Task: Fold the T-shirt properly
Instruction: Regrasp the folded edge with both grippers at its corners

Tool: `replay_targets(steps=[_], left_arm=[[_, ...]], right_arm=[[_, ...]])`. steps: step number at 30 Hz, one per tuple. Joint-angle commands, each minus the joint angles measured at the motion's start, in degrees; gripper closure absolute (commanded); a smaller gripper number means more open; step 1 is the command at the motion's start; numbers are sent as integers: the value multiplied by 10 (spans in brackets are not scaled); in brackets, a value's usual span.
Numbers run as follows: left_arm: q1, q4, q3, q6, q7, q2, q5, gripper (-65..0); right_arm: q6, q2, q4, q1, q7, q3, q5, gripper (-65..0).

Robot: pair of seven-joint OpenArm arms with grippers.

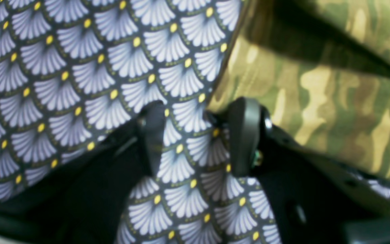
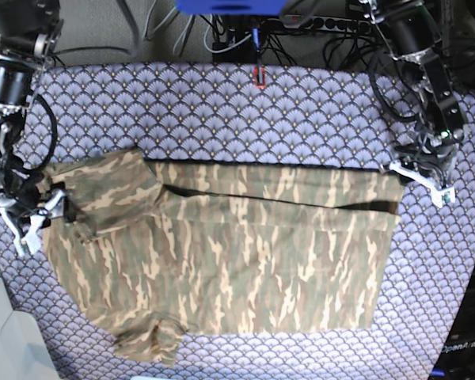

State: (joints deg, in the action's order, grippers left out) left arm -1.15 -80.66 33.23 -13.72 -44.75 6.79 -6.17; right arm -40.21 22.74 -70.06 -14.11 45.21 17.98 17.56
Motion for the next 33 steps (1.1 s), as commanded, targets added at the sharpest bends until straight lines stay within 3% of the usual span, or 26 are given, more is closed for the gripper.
replay_targets(steps=[1,15,23,26,33], left_arm=[[-11,-8,0,-1,10,6,-4,-298],[-7,-11,0,-1,10,8,-1,-298],[8,-14,1,-1,10,8,-4,-296],[14,-14,1,-1,10,6,-4,-295],[22,-24,1,-1,10,5,-4,-294]], right_arm=[[2,11,-26,-6,-7,4,8,-393],[2,-25,-55,19,-3,0,7,-391],[2,-21,19,4,-53,-1,7,-385],[2,-15,50,0,-68,0,7,-315],[2,-14,66,-24,-80,0,7,-19]])
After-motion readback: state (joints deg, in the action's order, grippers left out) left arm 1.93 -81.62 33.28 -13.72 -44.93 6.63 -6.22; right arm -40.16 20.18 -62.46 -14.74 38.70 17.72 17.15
